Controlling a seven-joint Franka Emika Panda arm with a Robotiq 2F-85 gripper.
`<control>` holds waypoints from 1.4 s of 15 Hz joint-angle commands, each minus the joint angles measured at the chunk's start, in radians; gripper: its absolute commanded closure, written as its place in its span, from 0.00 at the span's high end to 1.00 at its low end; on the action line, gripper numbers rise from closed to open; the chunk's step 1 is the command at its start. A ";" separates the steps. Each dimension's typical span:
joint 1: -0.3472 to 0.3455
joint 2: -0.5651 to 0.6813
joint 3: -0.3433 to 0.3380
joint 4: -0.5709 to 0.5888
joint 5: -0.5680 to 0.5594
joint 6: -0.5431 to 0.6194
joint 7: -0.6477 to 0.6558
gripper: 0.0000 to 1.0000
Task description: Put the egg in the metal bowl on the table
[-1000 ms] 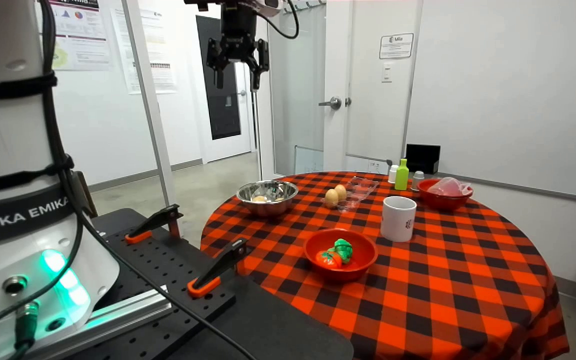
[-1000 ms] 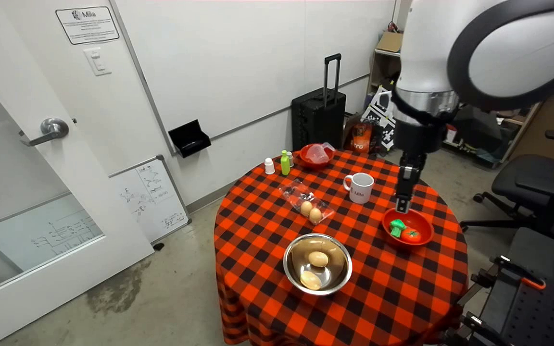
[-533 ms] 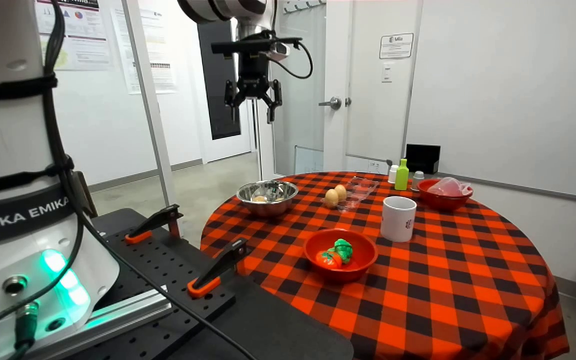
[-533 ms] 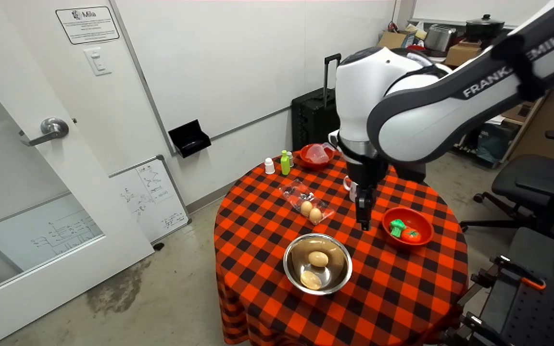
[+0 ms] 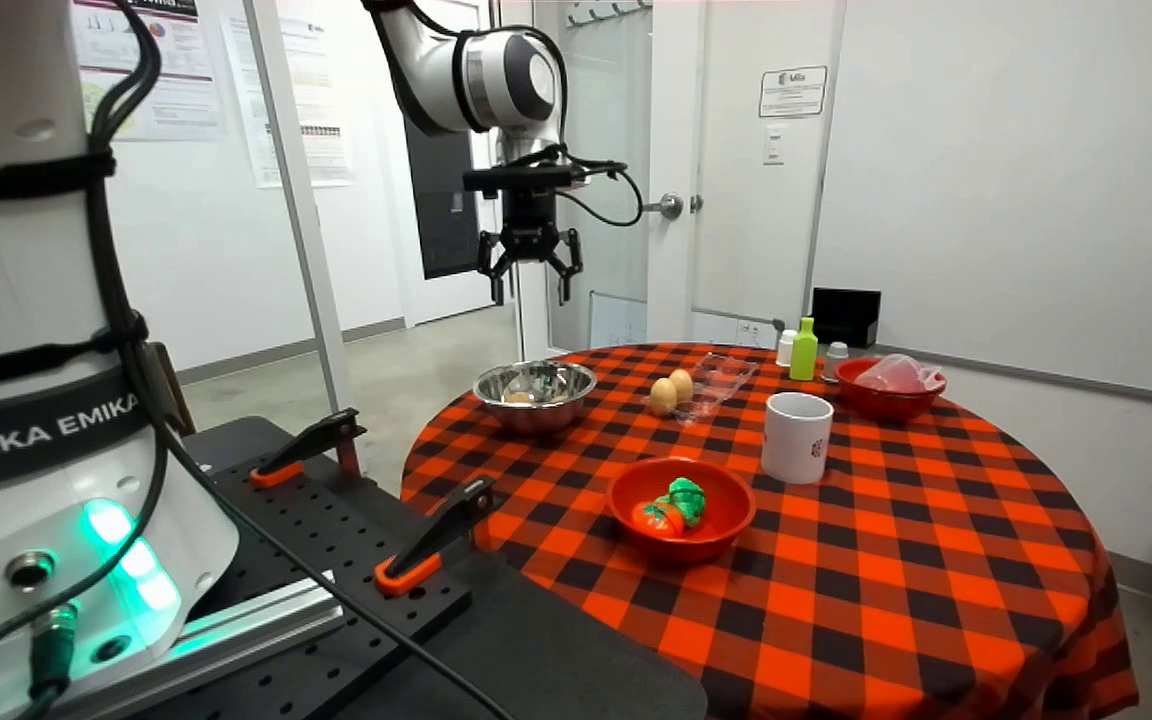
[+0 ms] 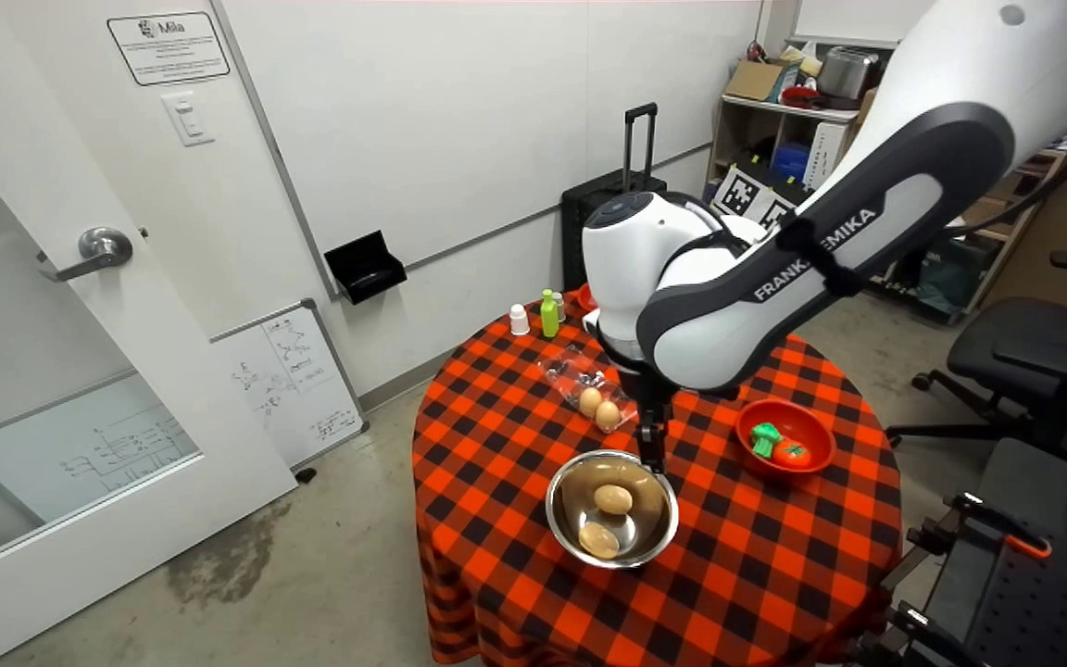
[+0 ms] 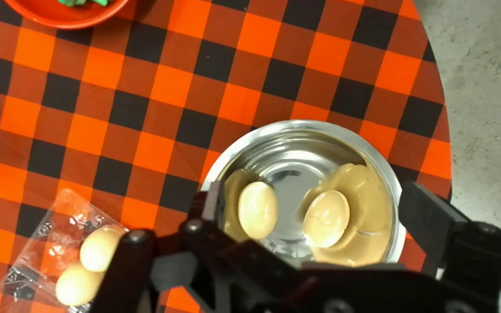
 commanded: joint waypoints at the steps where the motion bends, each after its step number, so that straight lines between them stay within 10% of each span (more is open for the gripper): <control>1: 0.004 0.115 -0.004 0.095 -0.015 0.033 -0.022 1.00; 21: 0.029 0.480 -0.005 0.414 -0.014 0.007 -0.075 1.00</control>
